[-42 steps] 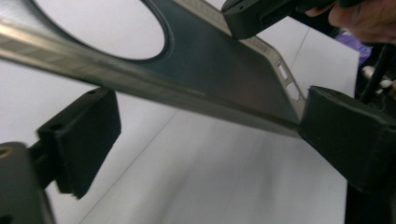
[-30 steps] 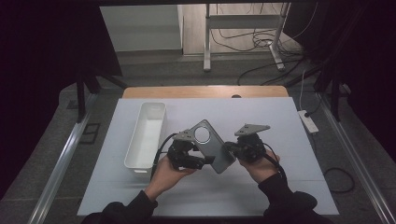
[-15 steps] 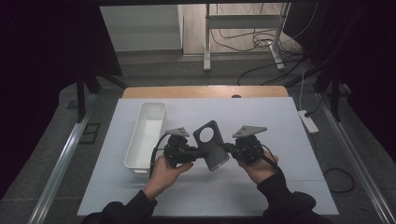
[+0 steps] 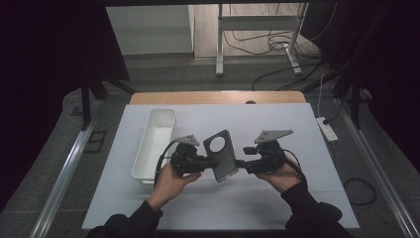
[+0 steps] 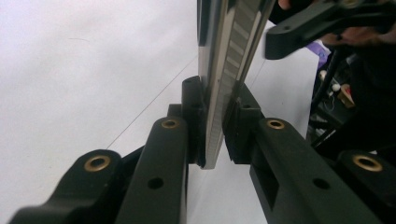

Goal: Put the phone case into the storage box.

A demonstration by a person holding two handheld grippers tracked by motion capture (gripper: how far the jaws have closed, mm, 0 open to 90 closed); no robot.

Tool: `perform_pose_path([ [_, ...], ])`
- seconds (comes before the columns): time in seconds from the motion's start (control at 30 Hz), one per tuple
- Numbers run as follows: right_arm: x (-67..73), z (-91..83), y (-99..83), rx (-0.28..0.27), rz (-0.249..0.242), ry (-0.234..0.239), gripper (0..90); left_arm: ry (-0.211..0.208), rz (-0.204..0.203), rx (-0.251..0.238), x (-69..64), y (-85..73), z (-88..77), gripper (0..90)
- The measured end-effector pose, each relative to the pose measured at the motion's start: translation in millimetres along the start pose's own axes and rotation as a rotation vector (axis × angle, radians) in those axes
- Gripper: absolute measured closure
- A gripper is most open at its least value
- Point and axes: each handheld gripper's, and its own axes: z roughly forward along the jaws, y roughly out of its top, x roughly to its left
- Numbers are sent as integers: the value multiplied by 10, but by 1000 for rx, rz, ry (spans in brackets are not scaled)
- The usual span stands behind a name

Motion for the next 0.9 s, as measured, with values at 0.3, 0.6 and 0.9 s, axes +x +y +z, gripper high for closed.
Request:
perform_pose_path([
  [0.3, 5, 17, 21, 32, -21, 11, 60, -18, 61, 31, -32, 16, -34, 795],
  [0.6, 47, 50, 5, 53, -99, 61, 280, -73, 137, 59, -114, 31, 25, 794],
  [0.9, 105, 56, 0, 78, -155, 169, 666, -105, 210, 67, -192, 37, 60, 793],
])
